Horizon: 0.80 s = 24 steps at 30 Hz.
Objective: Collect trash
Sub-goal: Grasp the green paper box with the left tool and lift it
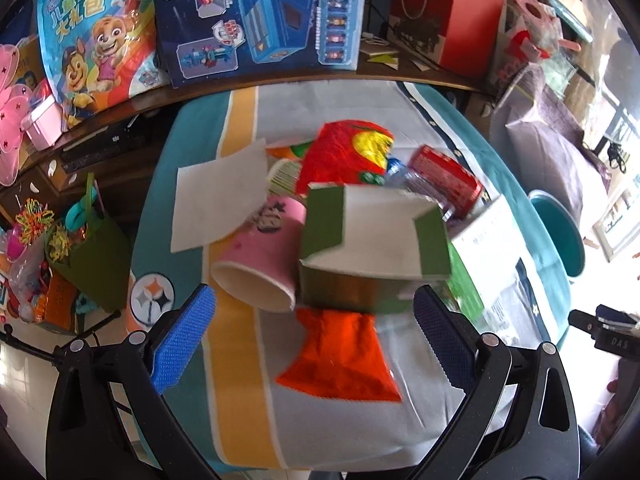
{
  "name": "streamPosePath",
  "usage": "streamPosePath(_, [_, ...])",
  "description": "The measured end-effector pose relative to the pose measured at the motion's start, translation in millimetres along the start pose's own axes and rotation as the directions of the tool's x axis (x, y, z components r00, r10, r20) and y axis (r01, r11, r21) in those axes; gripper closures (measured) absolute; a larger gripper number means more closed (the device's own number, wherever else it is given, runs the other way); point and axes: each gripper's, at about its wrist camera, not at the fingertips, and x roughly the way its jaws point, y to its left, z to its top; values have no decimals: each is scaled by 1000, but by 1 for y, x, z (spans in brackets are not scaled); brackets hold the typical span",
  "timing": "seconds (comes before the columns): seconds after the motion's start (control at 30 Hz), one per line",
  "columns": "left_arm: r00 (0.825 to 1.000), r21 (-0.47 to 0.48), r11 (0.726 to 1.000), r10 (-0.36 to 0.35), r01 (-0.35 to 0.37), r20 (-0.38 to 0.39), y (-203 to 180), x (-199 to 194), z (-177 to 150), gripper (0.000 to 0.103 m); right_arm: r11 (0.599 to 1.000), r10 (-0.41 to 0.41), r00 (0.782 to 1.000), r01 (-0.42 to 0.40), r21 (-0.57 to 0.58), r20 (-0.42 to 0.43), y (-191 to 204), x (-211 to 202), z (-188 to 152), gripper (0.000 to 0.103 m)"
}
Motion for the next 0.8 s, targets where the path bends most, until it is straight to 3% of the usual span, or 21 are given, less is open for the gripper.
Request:
streamPosePath(0.13, [1000,9,1000,-8,8,7,8,3,24,6,1000,12,1000,-12,-7,-19,5,9,5,6])
streamPosePath(0.27, [1000,69,998,-1,3,-25,1,17,38,21,1000,23,998,-24,-19,-51,11,19,12,6])
streamPosePath(0.3, [999,83,997,5,-2,-37,0,22,39,26,999,25,998,-26,-21,-55,13,20,14,6])
streamPosePath(0.37, [997,95,995,2,4,-71,-1,32,38,48,999,31,998,-32,-25,-62,18,22,20,6])
streamPosePath(0.47, [994,105,994,-31,42,-105,-4,41,29,71,998,56,996,-58,-22,-70,29,24,31,6])
streamPosePath(0.8, [982,169,979,-88,117,-169,-27,48,-10,74,986,114,987,-126,-110,-111,72,35,38,6])
